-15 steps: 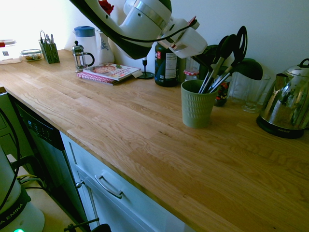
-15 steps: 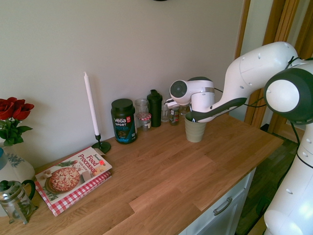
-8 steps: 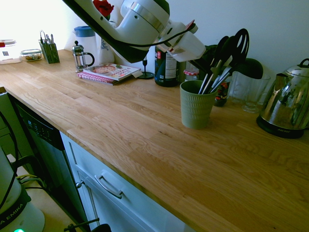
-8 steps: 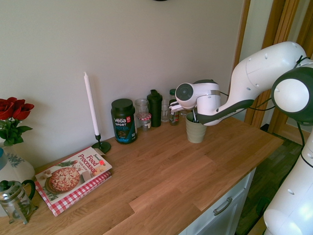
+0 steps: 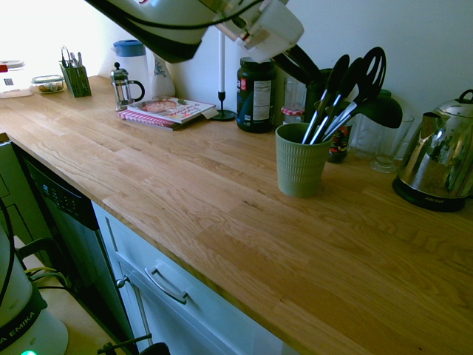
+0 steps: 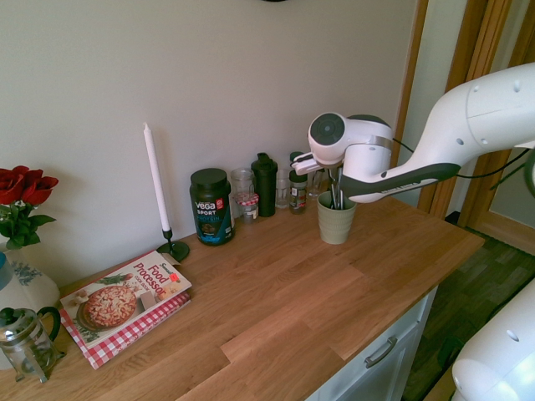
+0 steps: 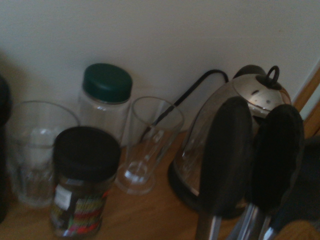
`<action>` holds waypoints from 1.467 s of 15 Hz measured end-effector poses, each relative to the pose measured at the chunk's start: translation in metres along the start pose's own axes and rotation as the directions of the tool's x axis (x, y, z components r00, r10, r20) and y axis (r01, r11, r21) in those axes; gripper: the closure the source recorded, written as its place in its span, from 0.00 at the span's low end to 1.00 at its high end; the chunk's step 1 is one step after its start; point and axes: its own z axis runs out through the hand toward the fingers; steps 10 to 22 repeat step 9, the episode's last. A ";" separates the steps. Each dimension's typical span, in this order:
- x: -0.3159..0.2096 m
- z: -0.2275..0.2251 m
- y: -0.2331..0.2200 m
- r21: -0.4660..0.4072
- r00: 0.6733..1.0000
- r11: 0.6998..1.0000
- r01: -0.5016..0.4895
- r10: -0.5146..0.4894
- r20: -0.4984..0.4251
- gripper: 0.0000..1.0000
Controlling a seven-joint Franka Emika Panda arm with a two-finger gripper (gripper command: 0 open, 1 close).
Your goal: Put the tongs back in the holder
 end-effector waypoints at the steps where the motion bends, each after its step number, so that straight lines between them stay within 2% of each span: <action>1: -0.019 -0.014 0.002 -0.009 0.997 0.999 0.034 -0.034 0.065 0.00; 3: -0.063 -0.037 0.013 -0.025 0.975 0.994 0.108 -0.101 0.200 0.00; 5: -0.099 -0.055 0.034 -0.027 0.930 0.982 0.188 -0.169 0.327 0.00; 7: -0.117 -0.078 0.060 -0.010 0.857 0.960 0.280 -0.245 0.454 0.00; 9: -0.113 -0.112 0.080 0.043 0.767 0.932 0.360 -0.322 0.554 0.00; 22: -0.113 -0.112 0.080 0.043 0.767 0.932 0.360 -0.322 0.554 0.00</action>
